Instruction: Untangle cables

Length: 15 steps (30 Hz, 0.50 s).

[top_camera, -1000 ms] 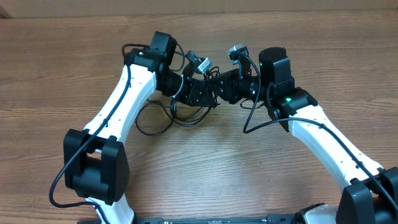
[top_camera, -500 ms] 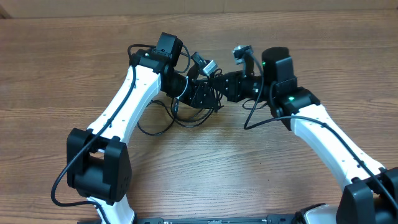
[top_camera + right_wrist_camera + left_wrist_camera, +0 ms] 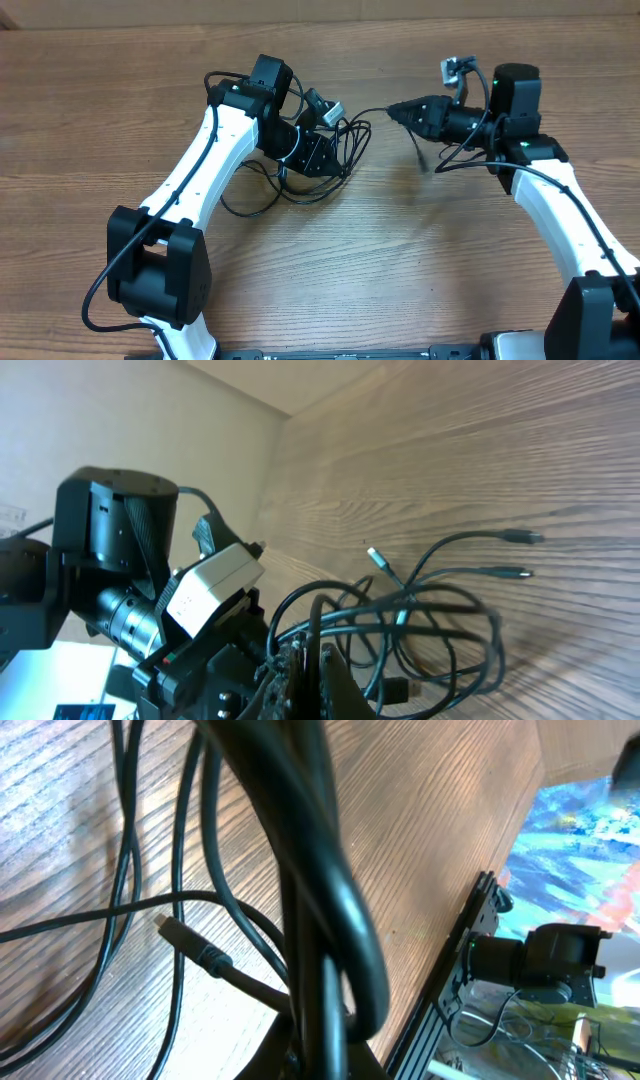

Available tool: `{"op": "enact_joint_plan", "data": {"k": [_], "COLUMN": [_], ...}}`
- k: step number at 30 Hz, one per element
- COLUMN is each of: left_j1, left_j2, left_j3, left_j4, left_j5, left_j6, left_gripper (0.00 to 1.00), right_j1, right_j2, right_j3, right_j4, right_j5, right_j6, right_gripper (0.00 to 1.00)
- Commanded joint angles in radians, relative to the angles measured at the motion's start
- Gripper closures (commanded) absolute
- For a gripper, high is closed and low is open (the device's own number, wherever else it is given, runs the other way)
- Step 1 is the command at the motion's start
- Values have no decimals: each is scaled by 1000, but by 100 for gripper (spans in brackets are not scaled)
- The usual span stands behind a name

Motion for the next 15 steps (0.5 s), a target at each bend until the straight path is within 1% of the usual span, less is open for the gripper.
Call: {"op": "enact_joint_plan", "data": {"k": [1,3,4,6,7,8,9,10,11,15], "left_j1": [13,13,13,13,13,13,13,13,13,13], "left_j2": [1,1,1,1,1,1,1,1,1,1], "left_j3": [6,6,6,6,6,6,6,6,6,6], "left_j4": [-4,-4,-4,-3,-4,-4,-3,-3,-3,0], "left_j5": [-27,-30,-30,-28,-25,-15,-3,4,6,16], "left_j6": [2,2,2,1,1,2,2,2,2,2], "left_gripper": [96,96,96,96,96,96,96,96,96,96], "right_j1": [-34,-39,-39,-39,-39,-38,-38,-39,-39,-37], "right_j2": [-1,-1,-1,-1,-1,-1,-1,-1,-1,-1], "right_j3": [11,11,11,11,11,11,11,11,11,11], "right_j4": [-2,-10,-15,-24,-29,-32,-36,-40,-43,-64], "right_j5": [-19,-19,-19,-18,-18,-19,-19,-19,-19,-19], "right_j6": [6,5,-2,-2,-2,-2,-2,-2,-2,-2], "right_gripper": [96,96,91,61,42,28,18,14,12,11]}}
